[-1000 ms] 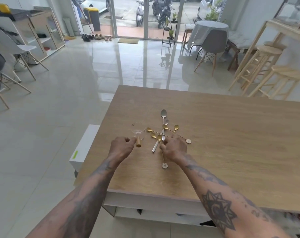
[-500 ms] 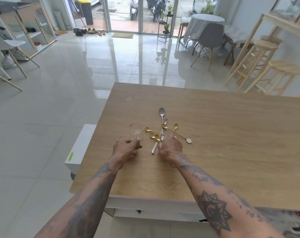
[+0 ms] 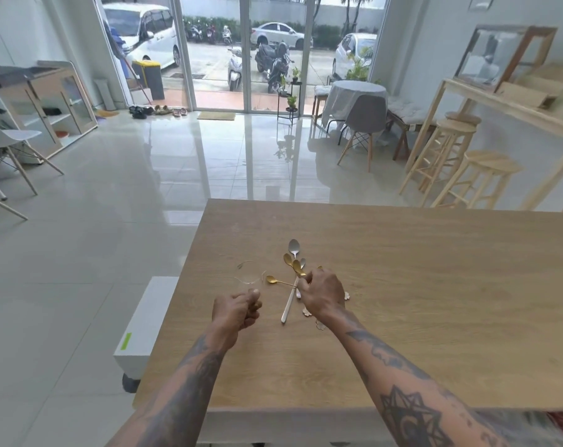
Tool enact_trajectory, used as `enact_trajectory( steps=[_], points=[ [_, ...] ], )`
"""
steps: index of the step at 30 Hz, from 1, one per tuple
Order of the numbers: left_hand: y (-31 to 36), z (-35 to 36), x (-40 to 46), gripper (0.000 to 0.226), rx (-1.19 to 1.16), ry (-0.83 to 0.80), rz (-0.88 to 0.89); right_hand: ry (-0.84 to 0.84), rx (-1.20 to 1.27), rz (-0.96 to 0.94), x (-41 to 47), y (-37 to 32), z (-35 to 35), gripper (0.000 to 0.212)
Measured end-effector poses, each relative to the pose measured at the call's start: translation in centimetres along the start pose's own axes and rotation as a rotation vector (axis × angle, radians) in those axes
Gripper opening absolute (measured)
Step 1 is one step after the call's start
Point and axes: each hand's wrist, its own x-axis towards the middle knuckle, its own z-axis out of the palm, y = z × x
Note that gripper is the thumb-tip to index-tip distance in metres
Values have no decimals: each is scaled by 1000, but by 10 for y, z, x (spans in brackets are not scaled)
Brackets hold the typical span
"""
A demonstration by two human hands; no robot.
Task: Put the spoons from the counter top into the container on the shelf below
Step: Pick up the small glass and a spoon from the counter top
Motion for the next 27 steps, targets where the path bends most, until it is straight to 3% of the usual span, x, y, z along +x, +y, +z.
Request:
enact_trajectory(
  steps=[13, 18, 27],
  points=[
    [95, -29, -84, 29, 90, -97, 307, 335, 156, -66, -45, -68, -126, 20],
    [125, -24, -130, 23, 106, -137, 401, 457, 235, -124, -75, -83, -176, 22],
    [125, -15, -219, 22, 89, -134, 487, 475, 400, -171, -133, -80, -225, 25]
  ],
)
